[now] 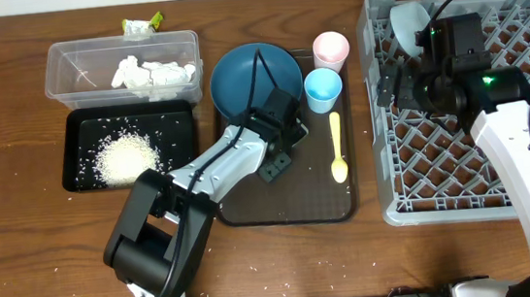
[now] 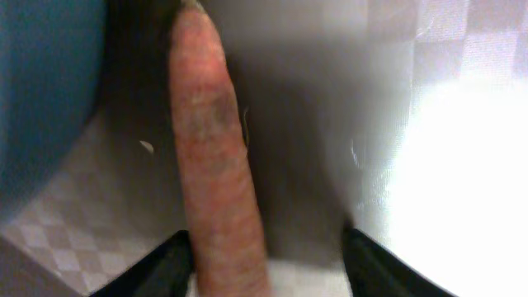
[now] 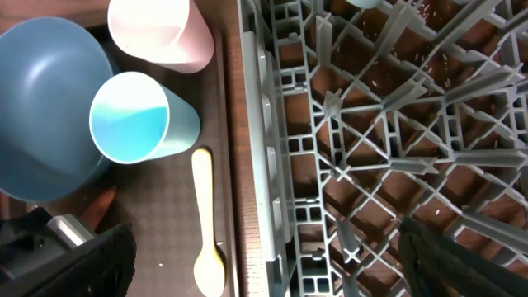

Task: Sort waste into correct bins and load items into the dishwasher rack
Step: 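Close the left gripper on the carrot and lift it, then carry the carrot left and release it onto the black rice tray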

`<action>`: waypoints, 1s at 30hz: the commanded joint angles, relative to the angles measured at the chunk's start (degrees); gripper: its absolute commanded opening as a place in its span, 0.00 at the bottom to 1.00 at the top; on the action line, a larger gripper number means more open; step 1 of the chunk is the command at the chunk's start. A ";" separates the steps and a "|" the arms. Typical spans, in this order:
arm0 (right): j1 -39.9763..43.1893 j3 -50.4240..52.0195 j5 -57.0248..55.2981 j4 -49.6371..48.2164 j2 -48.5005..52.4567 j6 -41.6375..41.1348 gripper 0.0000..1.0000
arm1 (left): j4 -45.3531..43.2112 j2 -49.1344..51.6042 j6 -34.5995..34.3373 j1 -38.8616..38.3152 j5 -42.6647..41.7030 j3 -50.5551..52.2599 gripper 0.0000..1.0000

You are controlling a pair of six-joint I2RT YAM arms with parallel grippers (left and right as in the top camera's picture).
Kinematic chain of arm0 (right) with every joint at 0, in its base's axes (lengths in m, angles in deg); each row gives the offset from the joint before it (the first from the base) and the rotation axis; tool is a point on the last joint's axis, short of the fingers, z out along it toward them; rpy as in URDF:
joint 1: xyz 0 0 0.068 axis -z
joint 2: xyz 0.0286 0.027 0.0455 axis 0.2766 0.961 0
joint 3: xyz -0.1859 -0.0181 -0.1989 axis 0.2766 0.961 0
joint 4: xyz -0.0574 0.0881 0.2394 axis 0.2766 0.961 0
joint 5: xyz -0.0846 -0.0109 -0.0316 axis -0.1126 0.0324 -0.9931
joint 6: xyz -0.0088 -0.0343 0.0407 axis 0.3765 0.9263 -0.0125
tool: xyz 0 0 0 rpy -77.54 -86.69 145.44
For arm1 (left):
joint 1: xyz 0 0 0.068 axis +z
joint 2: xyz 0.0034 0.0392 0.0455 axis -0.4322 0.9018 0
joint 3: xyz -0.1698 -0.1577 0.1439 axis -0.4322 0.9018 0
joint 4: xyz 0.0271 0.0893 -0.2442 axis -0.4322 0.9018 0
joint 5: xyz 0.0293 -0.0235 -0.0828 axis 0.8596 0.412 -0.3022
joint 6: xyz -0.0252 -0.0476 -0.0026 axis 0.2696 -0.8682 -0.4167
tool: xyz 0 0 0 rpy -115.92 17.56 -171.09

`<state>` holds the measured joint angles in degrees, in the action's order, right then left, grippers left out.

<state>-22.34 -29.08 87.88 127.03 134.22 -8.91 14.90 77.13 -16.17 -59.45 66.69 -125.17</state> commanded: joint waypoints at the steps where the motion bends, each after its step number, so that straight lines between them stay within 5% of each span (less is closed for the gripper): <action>1: 0.31 -0.02 -0.76 0.26 -0.70 0.70 0.99 | 2.32 1.97 -3.67 0.31 -2.56 0.52 0.52; 6: 0.31 -0.02 -0.76 0.31 -0.70 0.70 0.99 | 5.18 1.97 -11.69 0.31 -5.46 0.52 0.32; 12: 0.31 -0.02 -0.76 0.31 -0.70 0.70 0.99 | 5.75 1.77 -16.39 0.31 -5.40 0.15 0.22; 21: 0.31 -0.02 -0.79 0.31 -0.70 0.72 0.99 | 14.47 -3.43 -19.85 2.86 -4.50 -7.41 0.20; 30: 0.31 -0.02 -0.79 0.76 -0.70 0.72 0.99 | 17.33 -12.04 -22.97 17.31 -4.50 -10.60 0.20</action>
<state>-22.34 -29.10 87.88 127.49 134.22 -8.91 31.82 67.01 -37.39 -46.71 61.71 -134.90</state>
